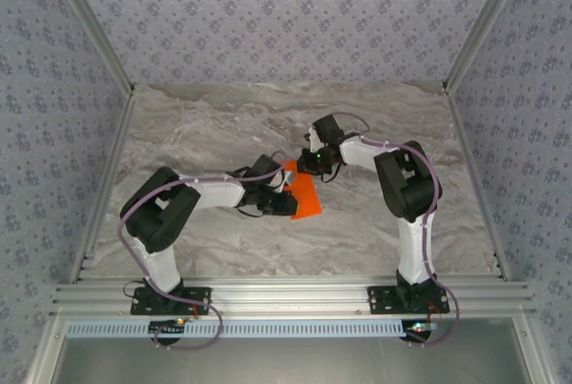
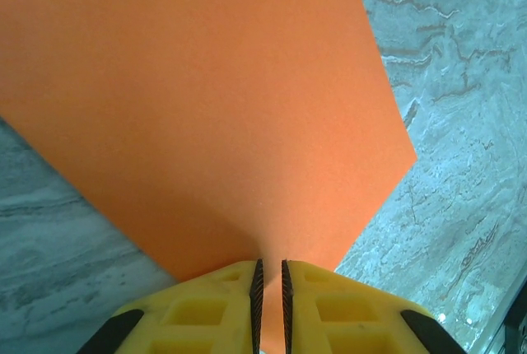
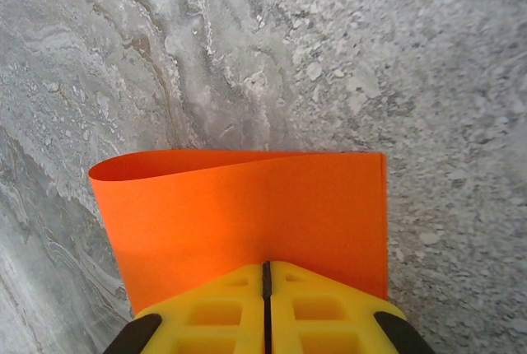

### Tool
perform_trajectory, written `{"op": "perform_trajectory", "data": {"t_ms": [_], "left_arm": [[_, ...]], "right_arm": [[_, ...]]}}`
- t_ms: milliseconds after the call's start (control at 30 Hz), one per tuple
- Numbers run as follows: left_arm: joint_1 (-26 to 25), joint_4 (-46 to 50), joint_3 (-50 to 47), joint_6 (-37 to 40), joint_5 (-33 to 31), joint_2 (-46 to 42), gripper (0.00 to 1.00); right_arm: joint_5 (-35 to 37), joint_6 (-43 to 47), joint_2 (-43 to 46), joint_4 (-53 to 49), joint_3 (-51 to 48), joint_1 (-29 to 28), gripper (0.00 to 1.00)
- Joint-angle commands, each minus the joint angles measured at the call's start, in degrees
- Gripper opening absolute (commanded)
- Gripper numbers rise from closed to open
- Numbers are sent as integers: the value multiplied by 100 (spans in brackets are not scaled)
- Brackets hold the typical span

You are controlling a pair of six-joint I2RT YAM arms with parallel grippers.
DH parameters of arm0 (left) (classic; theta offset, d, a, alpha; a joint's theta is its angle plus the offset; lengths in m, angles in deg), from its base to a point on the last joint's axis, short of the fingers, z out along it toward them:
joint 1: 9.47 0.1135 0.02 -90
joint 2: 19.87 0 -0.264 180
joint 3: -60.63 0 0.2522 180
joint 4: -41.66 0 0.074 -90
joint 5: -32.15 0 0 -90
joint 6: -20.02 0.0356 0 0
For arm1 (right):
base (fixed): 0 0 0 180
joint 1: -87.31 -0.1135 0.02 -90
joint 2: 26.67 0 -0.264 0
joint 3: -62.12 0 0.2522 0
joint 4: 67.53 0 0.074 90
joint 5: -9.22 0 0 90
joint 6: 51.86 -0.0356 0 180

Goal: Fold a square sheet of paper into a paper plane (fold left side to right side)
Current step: First fold the square sheet of paper in half at the center of the table.

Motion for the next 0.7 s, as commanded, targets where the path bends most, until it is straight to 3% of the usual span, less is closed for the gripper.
{"op": "perform_trajectory", "data": {"t_ms": [0,400,667], "left_arm": [[-215,347,-240,-17,40,-188,16],[-477,-21,-884,-390,42,-769,16],[225,-101,-524,-392,372,-1367,18]], "right_arm": [[321,-52,-337,-534,-71,-25,7],[278,-43,-313,-524,-87,-42,7],[213,-113,-206,-302,-216,-38,7]]}}
